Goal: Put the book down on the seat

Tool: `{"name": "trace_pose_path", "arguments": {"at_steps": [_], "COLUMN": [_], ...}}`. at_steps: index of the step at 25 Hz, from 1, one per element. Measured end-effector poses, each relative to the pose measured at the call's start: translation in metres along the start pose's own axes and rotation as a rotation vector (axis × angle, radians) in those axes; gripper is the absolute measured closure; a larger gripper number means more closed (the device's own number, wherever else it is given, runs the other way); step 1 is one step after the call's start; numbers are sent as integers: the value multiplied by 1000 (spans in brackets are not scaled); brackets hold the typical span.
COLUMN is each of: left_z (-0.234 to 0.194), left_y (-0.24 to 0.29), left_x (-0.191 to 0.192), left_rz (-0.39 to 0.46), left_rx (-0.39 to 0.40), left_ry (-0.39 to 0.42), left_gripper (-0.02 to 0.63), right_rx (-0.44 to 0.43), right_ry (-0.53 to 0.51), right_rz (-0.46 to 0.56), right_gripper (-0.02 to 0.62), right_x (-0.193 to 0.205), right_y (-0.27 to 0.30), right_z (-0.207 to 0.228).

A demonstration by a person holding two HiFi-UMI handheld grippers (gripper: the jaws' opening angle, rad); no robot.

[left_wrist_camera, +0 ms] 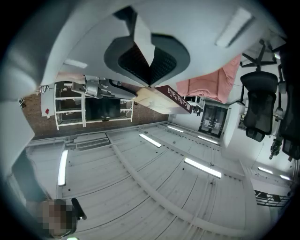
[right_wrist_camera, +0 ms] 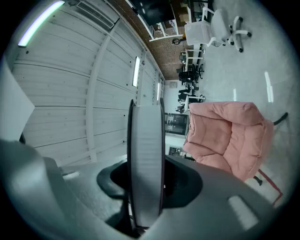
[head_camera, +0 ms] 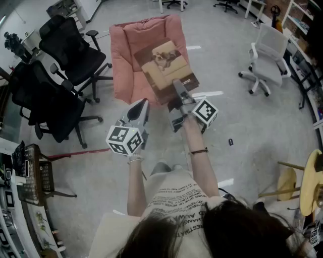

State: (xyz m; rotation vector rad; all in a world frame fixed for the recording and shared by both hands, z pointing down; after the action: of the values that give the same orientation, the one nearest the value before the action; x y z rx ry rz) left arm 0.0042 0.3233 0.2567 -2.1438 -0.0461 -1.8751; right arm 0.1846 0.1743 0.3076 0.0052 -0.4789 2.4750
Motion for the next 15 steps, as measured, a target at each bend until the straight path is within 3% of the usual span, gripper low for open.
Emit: {"name": "trace_pose_path", "arguments": {"at_steps": [15], "left_z": [5], "left_y": [5], "left_x": [12], "left_rz": [4], "left_rx": [-31], "left_ry": [1], "left_gripper": [606], "right_rx": [16], "right_ry": [11], "right_rz": [-8], "right_gripper": [448], "right_x": [-9], "right_y": [-1], "right_z": [9]}}
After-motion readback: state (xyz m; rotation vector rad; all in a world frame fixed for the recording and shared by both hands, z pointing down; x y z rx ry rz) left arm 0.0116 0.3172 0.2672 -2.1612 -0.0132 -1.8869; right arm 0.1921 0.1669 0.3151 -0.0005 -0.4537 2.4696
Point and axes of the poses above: the fingertips, and each gripper's own axes: y forward along the fingers, z to its right, x out of its underside, the point moved 10 cm from there along -y, backward along the fingers, and after that the axes turned 12 degrees about z, right-handed, at the moved point
